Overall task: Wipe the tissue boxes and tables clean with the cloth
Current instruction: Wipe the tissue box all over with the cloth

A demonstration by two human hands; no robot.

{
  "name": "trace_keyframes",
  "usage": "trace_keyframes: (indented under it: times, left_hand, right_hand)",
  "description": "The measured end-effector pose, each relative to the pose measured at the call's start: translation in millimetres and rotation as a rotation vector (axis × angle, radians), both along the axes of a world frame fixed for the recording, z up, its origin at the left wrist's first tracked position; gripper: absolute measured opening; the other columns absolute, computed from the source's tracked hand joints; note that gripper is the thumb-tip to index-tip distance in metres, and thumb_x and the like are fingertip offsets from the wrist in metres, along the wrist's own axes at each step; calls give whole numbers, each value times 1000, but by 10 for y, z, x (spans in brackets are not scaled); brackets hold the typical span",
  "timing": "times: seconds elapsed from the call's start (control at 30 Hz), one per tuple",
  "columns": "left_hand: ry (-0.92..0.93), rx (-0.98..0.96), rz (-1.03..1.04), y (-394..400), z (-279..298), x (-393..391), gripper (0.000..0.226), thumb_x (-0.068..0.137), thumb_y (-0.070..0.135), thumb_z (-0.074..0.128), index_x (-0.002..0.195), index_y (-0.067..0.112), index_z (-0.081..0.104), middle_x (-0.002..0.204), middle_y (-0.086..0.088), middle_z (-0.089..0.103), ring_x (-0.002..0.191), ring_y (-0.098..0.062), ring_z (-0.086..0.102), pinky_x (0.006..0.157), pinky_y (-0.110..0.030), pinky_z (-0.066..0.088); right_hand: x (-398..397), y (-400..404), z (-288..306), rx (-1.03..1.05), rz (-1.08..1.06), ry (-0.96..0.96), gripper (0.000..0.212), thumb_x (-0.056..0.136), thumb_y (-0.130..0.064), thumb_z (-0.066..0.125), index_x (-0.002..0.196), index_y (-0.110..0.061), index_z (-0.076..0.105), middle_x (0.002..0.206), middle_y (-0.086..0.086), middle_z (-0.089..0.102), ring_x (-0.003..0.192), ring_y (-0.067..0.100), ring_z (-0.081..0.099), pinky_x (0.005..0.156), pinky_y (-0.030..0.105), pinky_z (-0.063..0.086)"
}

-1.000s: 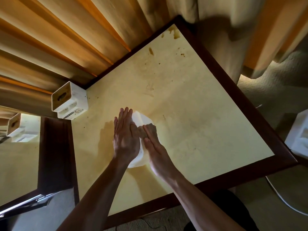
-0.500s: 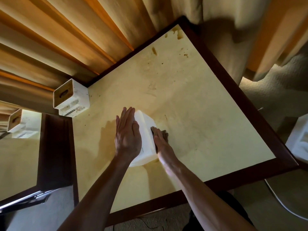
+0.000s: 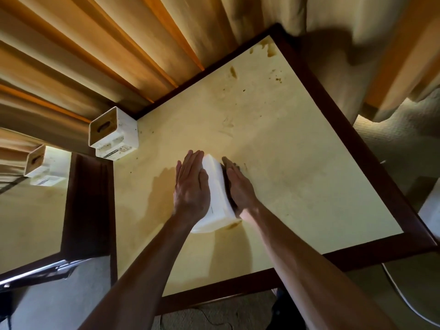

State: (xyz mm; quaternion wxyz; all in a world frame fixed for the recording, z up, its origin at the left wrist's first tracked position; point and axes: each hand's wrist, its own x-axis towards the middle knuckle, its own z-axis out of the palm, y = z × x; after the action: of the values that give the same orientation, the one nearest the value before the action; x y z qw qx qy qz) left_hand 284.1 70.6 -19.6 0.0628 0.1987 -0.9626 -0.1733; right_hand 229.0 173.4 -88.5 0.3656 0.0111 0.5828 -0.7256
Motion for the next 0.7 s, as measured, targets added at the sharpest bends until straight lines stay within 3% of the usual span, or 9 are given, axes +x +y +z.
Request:
trace_keyframes:
  times: [0.07,0.2,0.33,0.47,0.57,0.63,0.7]
  left_hand:
    - [-26,-13,-11,19,9,11,54,102,23,20,150,7,40,157,-5,38,150,-16,23,118,-14,-7]
    - [-74,-26,-17,95,25,98,58,100,28,17,152,8,36,158,-5,36,149,-16,23,117,-13,-9]
    - [-131,5,-16,87,47,136,57,101,27,19,154,10,33,161,-3,30,150,-12,18,117,-13,-11]
    - [-208,141,65,90,251,8,51,104,13,39,154,17,34,161,0,30,149,-12,19,123,-25,0]
    - [-270,108,62,147,484,-102,60,103,30,46,158,26,22,160,2,30,146,-17,25,124,-43,11]
    - [-246,78,-23,191,626,-226,65,103,40,48,159,30,17,163,5,24,148,-15,20,124,-43,12]
    - [-202,71,-156,231,732,-402,67,101,41,53,158,31,19,163,8,24,148,-13,20,124,-37,10]
  right_hand:
    - [65,117,-8,-75,-91,-132,36,104,-31,38,135,-40,54,144,-17,49,130,5,47,114,33,33]
    - [39,440,49,-171,-126,-287,30,101,-37,47,128,-41,58,138,-18,55,128,11,51,115,42,35]
    - [-165,684,271,-184,-61,-358,37,101,-41,46,134,-29,58,128,-8,64,119,13,59,96,33,49]
    - [-407,867,526,-144,48,-281,34,101,-36,48,131,-24,59,123,-6,68,115,9,61,107,31,42]
    - [-543,951,690,-86,161,-181,49,93,-48,56,135,-23,57,127,-7,65,122,11,56,113,34,36]
    - [-604,959,776,-60,231,-112,63,84,-61,61,137,-28,54,137,-12,57,131,10,48,118,38,27]
    - [-636,937,859,-30,291,-38,51,94,-56,49,140,-33,49,147,-14,47,138,8,39,120,39,21]
